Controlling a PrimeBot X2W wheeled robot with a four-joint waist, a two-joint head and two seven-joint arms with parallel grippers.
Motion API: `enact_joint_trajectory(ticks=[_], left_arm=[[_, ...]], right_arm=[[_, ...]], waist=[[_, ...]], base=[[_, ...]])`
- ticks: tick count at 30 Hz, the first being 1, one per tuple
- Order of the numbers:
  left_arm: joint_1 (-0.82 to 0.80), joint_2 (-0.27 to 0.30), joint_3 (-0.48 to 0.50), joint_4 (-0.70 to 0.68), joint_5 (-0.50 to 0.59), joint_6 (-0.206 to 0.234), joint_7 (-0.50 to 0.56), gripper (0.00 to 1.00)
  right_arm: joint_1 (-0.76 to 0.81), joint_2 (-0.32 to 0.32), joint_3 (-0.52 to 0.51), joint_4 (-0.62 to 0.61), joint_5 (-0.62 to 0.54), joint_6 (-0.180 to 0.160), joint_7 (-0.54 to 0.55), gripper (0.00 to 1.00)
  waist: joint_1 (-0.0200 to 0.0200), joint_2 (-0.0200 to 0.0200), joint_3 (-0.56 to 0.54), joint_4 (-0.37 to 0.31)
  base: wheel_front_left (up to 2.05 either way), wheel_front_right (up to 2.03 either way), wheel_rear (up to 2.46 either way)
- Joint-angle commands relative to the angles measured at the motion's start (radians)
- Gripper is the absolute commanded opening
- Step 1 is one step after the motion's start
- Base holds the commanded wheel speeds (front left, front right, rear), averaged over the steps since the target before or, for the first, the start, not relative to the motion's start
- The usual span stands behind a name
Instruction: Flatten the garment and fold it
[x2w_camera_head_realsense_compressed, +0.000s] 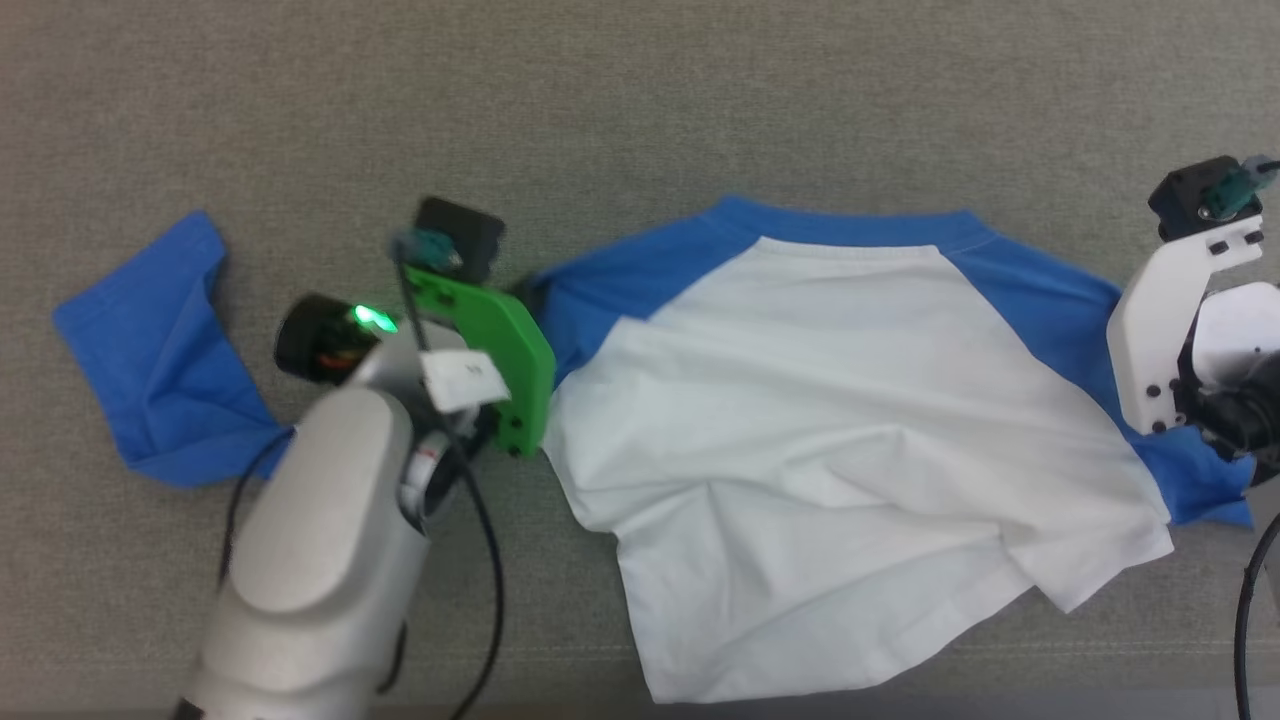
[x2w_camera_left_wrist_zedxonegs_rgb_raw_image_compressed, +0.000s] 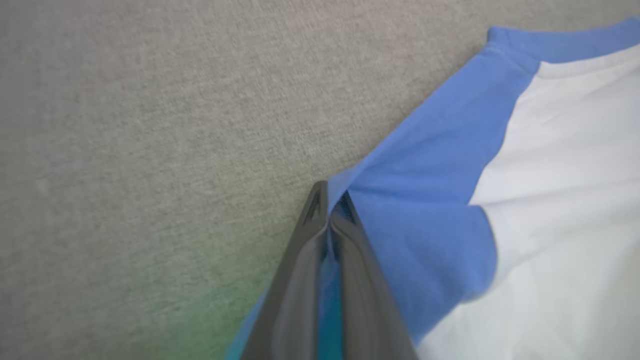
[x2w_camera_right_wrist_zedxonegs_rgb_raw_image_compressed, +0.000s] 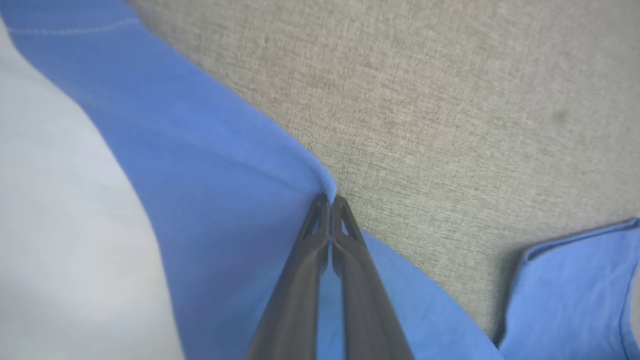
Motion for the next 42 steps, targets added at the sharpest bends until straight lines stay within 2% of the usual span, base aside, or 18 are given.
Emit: enact_joint_trajectory(ticks=[1,6,11,22,28,32,36,42], left_arm=[[-0.040,0.026,0.018,0.001,-0.020,-0.005,-0.019,0.00],[-0.193,0.078,0.077,-0.026,-0.104,-0.023,-0.060,0.00],[-0.357,0.122,0.137,-0.028,-0.126,-0.016,-0.071,0.00],[-0.736,0.172,0.224,0.000,-0.062,0.075,-0.150,0.00],[-0.934,0.185,0.261,0.033,-0.018,0.130,-0.267,0.00],[-1.040,0.178,0.282,0.059,-0.005,0.157,-0.369,0.00],[-1.100,0.170,0.285,0.096,-0.003,0.158,-0.441,0.00],[-1.017,0.183,0.258,0.182,-0.013,0.107,-0.459,0.00]], right_arm=[[-0.019,-0.017,0.006,0.007,-0.002,-0.002,-0.017,0.00],[-0.152,-0.046,0.030,-0.033,-0.022,-0.002,-0.096,0.00],[-0.315,-0.061,0.051,-0.035,-0.034,-0.002,-0.157,0.00],[-0.733,-0.044,0.053,0.012,-0.106,-0.002,-0.266,0.00],[-0.945,0.003,-0.021,0.044,-0.206,-0.002,-0.378,0.00],[-1.069,0.036,-0.082,0.078,-0.286,-0.002,-0.494,0.00],[-1.132,0.071,-0.117,0.120,-0.350,-0.002,-0.579,0.00],[-1.068,0.077,-0.091,0.210,-0.335,-0.002,-0.646,0.00]], waist=[[0.0000,0.0000,0.001,-0.009],[0.0000,0.0000,0.009,-0.033],[0.0000,0.0000,0.032,-0.060],[0.0000,0.0000,0.139,-0.101],[0.0000,0.0000,0.199,-0.112],[0.0000,0.0000,0.220,-0.116],[0.0000,0.0000,0.227,-0.116],[0.0000,0.0000,0.232,-0.103]], base=[[0.00,0.00,0.00],[0.00,0.00,0.00],[0.00,0.00,0.00],[0.00,0.00,0.00],[0.00,0.00,0.00],[0.00,0.00,0.00],[0.00,0.00,0.00],[0.00,0.00,0.00]])
